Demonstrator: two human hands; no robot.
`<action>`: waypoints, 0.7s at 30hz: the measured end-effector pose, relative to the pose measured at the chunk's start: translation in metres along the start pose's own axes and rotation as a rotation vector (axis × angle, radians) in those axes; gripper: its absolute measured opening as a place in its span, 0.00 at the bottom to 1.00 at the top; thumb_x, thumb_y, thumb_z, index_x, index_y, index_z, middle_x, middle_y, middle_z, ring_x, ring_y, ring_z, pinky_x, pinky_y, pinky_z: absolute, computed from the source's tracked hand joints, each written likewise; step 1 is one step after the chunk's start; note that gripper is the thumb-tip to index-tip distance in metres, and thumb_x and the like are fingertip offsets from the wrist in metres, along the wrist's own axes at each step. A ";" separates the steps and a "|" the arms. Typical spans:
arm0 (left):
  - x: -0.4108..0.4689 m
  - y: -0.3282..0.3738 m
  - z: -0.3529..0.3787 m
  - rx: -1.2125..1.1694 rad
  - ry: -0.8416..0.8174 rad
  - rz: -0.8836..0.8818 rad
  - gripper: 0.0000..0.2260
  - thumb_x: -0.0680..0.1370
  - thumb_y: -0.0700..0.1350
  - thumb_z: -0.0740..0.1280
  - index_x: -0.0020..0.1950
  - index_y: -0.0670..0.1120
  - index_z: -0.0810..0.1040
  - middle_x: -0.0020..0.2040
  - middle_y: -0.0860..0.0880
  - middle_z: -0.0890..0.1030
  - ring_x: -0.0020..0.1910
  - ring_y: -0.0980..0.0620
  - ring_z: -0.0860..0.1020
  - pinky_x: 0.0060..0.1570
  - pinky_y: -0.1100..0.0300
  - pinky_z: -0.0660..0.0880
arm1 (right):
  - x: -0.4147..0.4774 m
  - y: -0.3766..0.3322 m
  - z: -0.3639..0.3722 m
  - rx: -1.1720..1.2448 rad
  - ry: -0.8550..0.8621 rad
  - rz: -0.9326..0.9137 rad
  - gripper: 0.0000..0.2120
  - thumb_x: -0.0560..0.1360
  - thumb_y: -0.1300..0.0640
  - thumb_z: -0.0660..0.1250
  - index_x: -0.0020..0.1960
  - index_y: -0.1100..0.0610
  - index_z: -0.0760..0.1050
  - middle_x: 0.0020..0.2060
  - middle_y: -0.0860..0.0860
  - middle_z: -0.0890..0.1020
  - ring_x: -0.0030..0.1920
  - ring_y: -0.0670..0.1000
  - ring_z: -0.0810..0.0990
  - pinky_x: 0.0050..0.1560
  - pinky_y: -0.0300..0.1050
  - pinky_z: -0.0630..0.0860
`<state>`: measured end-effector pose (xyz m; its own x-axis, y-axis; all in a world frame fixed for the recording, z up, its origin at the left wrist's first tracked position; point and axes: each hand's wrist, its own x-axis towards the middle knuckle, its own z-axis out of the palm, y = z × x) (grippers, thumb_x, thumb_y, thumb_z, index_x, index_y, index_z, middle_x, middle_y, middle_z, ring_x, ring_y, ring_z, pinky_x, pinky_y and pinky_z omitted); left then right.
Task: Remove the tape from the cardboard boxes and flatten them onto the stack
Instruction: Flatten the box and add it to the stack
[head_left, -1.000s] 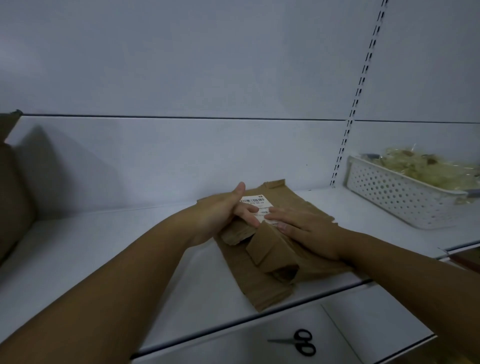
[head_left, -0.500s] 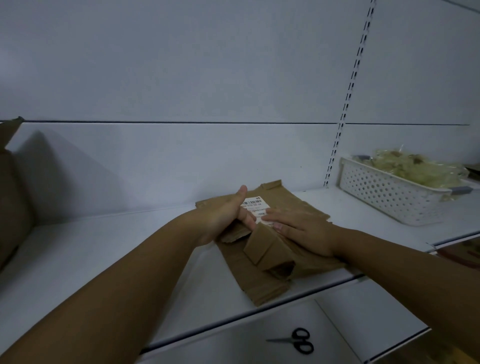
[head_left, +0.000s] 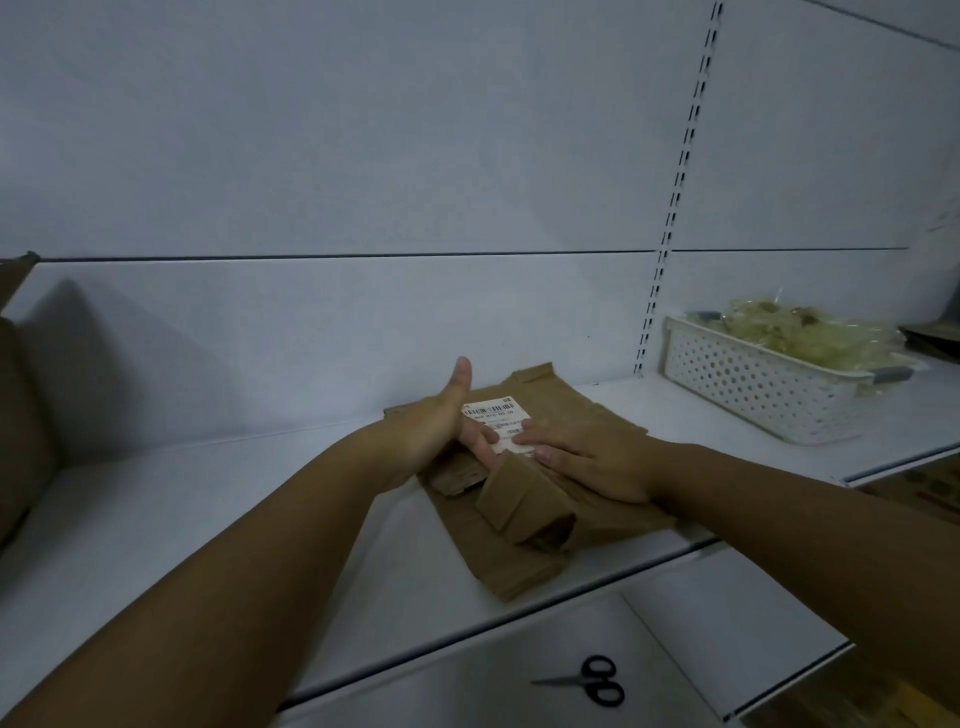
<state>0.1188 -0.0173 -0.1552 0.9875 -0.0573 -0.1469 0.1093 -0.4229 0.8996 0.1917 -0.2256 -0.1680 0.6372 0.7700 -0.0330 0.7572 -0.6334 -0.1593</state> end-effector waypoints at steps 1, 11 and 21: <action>-0.001 0.002 0.002 0.078 0.024 0.021 0.46 0.74 0.68 0.32 0.34 0.46 0.86 0.56 0.56 0.80 0.60 0.55 0.70 0.68 0.59 0.56 | 0.001 -0.001 -0.002 -0.027 0.013 -0.006 0.30 0.73 0.29 0.40 0.71 0.38 0.60 0.74 0.44 0.62 0.73 0.48 0.61 0.73 0.52 0.54; -0.006 0.006 -0.016 -0.455 0.045 -0.001 0.43 0.78 0.66 0.39 0.39 0.37 0.83 0.53 0.42 0.83 0.55 0.48 0.78 0.56 0.58 0.71 | -0.003 -0.007 -0.004 -0.227 -0.069 0.029 0.27 0.79 0.38 0.46 0.76 0.45 0.51 0.77 0.49 0.52 0.76 0.50 0.50 0.75 0.51 0.46; 0.057 0.000 0.028 0.927 0.108 0.130 0.26 0.81 0.57 0.49 0.77 0.50 0.54 0.78 0.47 0.56 0.76 0.45 0.55 0.73 0.43 0.51 | -0.042 -0.001 0.002 -0.143 -0.085 -0.082 0.26 0.79 0.39 0.49 0.75 0.39 0.47 0.77 0.45 0.46 0.76 0.44 0.42 0.75 0.49 0.40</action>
<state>0.1718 -0.0457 -0.1745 0.9959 -0.0897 0.0122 -0.0902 -0.9729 0.2130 0.1642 -0.2572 -0.1689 0.5629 0.8192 -0.1100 0.8225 -0.5683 -0.0236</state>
